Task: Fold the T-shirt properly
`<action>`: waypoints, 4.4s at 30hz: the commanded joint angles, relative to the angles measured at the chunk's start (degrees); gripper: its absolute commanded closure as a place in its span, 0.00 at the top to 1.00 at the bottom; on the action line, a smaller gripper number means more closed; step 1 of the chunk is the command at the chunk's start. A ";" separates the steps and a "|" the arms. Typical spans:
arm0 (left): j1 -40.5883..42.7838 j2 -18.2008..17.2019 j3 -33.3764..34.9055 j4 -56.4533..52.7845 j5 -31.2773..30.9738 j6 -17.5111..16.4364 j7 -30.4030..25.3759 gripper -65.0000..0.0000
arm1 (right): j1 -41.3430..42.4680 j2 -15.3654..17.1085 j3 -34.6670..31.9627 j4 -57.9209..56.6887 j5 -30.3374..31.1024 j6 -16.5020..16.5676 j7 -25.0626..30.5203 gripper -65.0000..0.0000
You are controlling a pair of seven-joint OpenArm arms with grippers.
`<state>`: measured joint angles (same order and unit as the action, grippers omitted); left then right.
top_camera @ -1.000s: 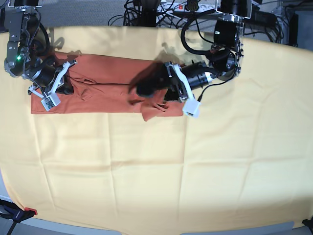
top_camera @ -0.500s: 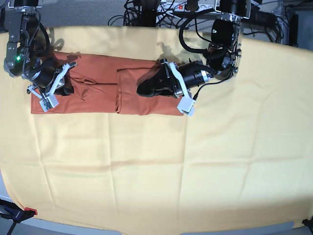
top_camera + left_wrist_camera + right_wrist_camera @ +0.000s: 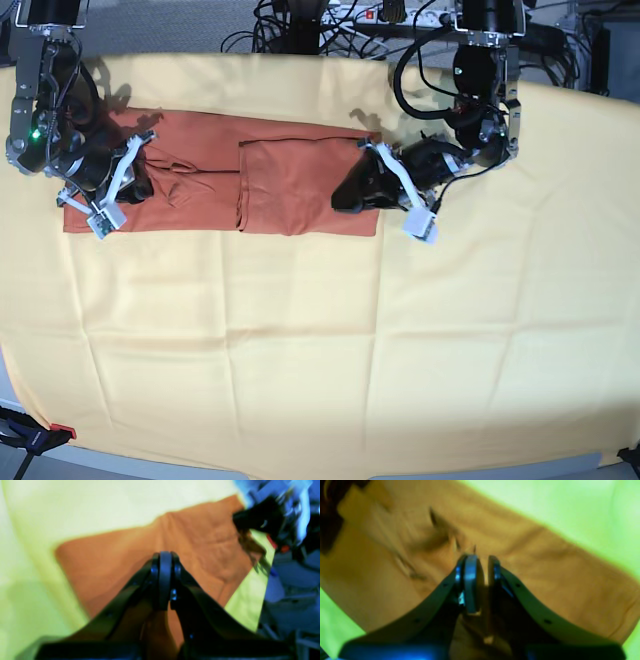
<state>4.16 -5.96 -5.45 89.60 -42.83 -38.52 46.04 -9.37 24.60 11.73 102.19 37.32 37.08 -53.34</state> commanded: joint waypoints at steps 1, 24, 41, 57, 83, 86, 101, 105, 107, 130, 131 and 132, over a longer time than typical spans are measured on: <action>-0.68 0.22 0.70 0.70 0.81 0.20 -2.95 0.00 | 1.81 0.96 0.33 2.01 1.53 0.22 1.27 0.26; 0.44 -0.26 5.14 0.11 11.23 6.64 -6.97 0.00 | -8.24 0.94 36.39 -5.90 25.00 -2.75 -11.10 0.68; 0.44 -0.70 5.14 0.11 9.09 6.64 -6.80 0.00 | -8.04 0.92 33.20 -23.39 43.91 2.92 -18.29 0.68; 1.03 -0.72 5.11 0.13 9.11 6.62 -6.62 0.00 | -4.92 0.81 25.59 -24.41 43.19 2.92 -19.34 0.31; 1.07 -6.47 -14.60 0.28 -23.89 -1.48 5.95 0.00 | -6.62 -1.11 28.09 -2.60 40.83 2.92 -19.41 0.00; 1.07 -9.11 -14.60 0.28 -23.89 -1.48 5.92 0.00 | -7.54 -4.17 28.06 4.07 40.85 2.92 -19.41 0.00; 1.25 -12.63 -14.60 0.28 -23.87 -1.48 6.78 0.00 | -6.91 -20.28 12.02 23.21 41.16 2.92 -19.26 0.00; 1.42 -12.66 -14.60 0.28 -23.91 -1.48 6.75 0.00 | -5.79 -22.75 2.86 23.21 28.50 2.92 -14.14 0.00; 1.66 -12.63 -14.60 0.28 -23.93 -1.48 6.73 0.00 | -4.96 -23.21 -1.31 23.19 21.73 2.92 -11.19 0.00; 3.61 -13.11 -14.60 0.28 -23.89 -1.48 6.75 0.00 | 7.45 -23.82 -32.17 7.30 0.61 2.92 1.07 0.74; 3.61 -13.11 -14.60 0.28 -23.89 -1.48 6.75 0.00 | 8.20 -23.82 -32.83 7.30 -0.83 2.92 1.14 0.75; 3.61 -13.11 -14.60 0.28 -23.74 -1.48 6.75 0.00 | 8.85 -23.82 -33.14 7.30 -1.73 2.92 1.14 0.74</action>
<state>8.43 -18.31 -19.86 88.86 -65.17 -39.48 53.84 -1.41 1.02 -21.58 108.66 34.70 39.83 -53.93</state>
